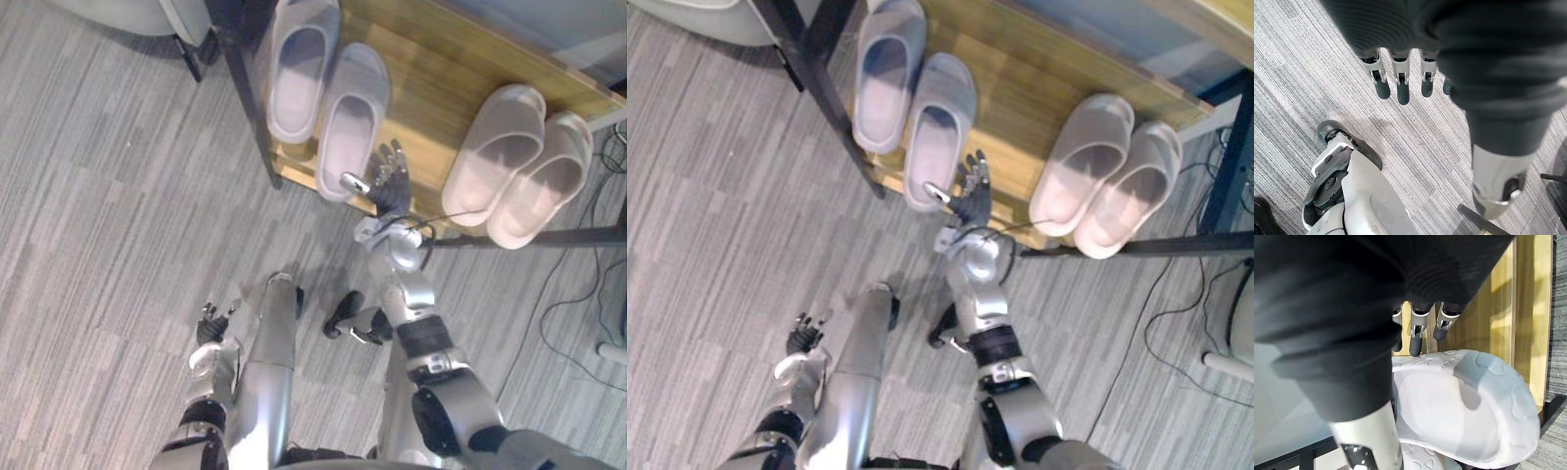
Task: Organize the slippers on the shoe rack
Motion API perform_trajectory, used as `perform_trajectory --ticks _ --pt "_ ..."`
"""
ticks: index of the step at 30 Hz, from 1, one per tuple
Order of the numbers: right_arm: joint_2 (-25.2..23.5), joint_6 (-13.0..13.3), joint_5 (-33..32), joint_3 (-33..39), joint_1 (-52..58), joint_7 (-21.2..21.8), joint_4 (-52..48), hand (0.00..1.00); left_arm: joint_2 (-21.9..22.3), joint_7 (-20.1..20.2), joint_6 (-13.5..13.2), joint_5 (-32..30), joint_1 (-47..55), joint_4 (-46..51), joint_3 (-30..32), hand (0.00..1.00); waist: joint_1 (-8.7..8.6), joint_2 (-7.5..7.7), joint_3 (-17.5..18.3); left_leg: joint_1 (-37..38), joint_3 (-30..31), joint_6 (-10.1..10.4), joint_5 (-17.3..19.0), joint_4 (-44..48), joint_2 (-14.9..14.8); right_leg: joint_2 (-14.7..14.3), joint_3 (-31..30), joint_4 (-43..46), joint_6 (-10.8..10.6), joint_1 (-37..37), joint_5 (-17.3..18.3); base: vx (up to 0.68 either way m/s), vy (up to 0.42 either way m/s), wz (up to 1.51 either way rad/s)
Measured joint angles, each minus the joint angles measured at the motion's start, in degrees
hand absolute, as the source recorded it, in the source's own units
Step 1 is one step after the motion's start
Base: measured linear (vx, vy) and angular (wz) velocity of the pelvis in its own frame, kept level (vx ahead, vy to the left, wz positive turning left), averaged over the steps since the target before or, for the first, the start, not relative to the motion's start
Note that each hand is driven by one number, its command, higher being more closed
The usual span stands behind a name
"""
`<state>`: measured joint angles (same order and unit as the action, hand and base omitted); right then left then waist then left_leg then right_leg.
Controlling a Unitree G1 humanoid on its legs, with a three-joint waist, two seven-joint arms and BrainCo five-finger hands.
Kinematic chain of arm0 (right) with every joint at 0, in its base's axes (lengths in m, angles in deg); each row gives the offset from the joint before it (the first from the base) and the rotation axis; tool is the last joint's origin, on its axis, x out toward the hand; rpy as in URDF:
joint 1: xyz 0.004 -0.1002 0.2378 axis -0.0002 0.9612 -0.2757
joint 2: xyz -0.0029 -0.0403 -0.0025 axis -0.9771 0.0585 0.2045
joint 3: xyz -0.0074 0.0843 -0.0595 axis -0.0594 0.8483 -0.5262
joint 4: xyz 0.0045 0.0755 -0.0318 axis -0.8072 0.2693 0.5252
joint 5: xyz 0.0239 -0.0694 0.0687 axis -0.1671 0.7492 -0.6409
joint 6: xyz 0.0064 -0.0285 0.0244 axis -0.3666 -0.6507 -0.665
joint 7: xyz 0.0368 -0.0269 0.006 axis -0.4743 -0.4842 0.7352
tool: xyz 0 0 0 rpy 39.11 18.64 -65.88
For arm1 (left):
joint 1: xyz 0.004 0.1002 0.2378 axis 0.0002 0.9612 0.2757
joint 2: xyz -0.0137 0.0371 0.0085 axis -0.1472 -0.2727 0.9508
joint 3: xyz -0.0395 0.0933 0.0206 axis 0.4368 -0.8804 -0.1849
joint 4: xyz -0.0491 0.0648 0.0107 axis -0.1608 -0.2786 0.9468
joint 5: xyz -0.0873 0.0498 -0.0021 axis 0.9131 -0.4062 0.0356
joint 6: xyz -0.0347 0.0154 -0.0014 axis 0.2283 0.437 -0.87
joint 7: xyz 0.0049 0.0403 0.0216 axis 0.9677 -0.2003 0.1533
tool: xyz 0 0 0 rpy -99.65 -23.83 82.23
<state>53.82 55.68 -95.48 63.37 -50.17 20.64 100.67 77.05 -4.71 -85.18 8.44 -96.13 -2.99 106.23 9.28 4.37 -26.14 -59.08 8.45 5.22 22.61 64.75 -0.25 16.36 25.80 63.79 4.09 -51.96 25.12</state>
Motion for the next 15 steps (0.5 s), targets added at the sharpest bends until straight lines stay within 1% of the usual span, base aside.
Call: perform_trajectory --ticks 3,7,11,13,15 --pt "0.0 0.0 -0.85 0.22 -1.46 -0.44 0.27 0.0 0.1 -0.01 -0.02 0.01 -0.08 0.0 -0.01 0.0 0.13 -0.04 -0.02 -0.12 0.21 0.11 -0.07 -0.34 0.39 0.45 0.34 0.01 -0.34 0.0 0.2 0.03 -0.033 0.08" --pt "0.22 0.08 -1.93 2.46 -2.77 -2.04 1.58 0.0 0.19 0.0 -0.03 0.03 -0.25 -0.07 -0.05 0.0 0.25 -0.42 -0.27 -0.63 0.91 0.13 -0.1 -0.35 0.94 0.71 0.79 0.01 -0.37 -0.01 0.23 0.03 -0.028 0.09" --pt "0.17 0.13 -2.82 3.77 -3.85 -2.75 2.79 0.0 0.24 0.01 -0.12 0.03 -0.41 -0.21 -0.1 0.0 0.48 -0.54 -0.35 -0.7 1.21 0.13 -0.1 -0.35 1.01 0.77 0.84 0.01 -0.48 -0.02 0.31 0.01 -0.016 0.01" --pt "0.33 0.14 -3.95 4.56 -4.75 -2.93 3.59 0.0 0.3 0.0 -0.18 0.04 -0.48 -0.22 -0.14 0.0 0.56 -0.86 -0.54 -0.8 1.31 0.16 -0.13 -0.34 1.04 0.79 0.95 0.02 -0.58 -0.03 0.37 0.0 -0.018 0.01" --pt "1.56 0.03 -4.25 4.58 -6.37 -3.65 5.44 0.0 0.37 0.01 -0.25 0.1 -0.6 -0.32 -0.19 0.0 0.64 -1.14 -0.7 -0.91 1.35 0.22 -0.18 -0.35 1.03 0.79 1.02 0.06 -0.6 -0.13 0.39 0.0 -0.038 0.01"
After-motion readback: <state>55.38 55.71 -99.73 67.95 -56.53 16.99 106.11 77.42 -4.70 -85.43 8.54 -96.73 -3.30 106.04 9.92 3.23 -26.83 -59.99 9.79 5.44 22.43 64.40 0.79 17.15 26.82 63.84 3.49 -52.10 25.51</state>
